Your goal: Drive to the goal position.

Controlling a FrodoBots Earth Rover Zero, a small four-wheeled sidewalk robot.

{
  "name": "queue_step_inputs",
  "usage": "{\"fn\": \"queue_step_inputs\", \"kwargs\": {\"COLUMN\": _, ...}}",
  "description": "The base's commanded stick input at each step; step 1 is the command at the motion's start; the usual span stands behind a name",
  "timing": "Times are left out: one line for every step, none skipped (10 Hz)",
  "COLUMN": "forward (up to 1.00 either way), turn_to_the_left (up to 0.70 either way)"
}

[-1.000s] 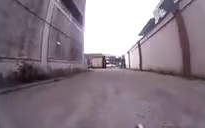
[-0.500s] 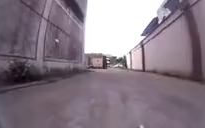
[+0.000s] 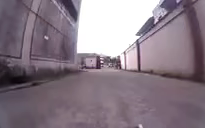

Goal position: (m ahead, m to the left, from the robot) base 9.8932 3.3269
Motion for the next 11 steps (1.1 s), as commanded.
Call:
{"fn": "queue_step_inputs", "kwargs": {"forward": 1.0, "turn_to_the_left": 0.0}}
{"fn": "queue_step_inputs", "kwargs": {"forward": 1.0, "turn_to_the_left": 0.0}}
{"fn": "queue_step_inputs", "kwargs": {"forward": 1.0, "turn_to_the_left": 0.0}}
{"fn": "queue_step_inputs", "kwargs": {"forward": 1.0, "turn_to_the_left": 0.0}}
{"fn": "queue_step_inputs", "kwargs": {"forward": 1.0, "turn_to_the_left": 0.0}}
{"fn": "queue_step_inputs", "kwargs": {"forward": 1.0, "turn_to_the_left": 0.0}}
{"fn": "queue_step_inputs", "kwargs": {"forward": 1.0, "turn_to_the_left": 0.0}}
{"fn": "queue_step_inputs", "kwargs": {"forward": 1.0, "turn_to_the_left": 0.0}}
{"fn": "queue_step_inputs", "kwargs": {"forward": 1.0, "turn_to_the_left": 0.0}}
{"fn": "queue_step_inputs", "kwargs": {"forward": 1.0, "turn_to_the_left": 0.0}}
{"fn": "queue_step_inputs", "kwargs": {"forward": 1.0, "turn_to_the_left": 0.0}}
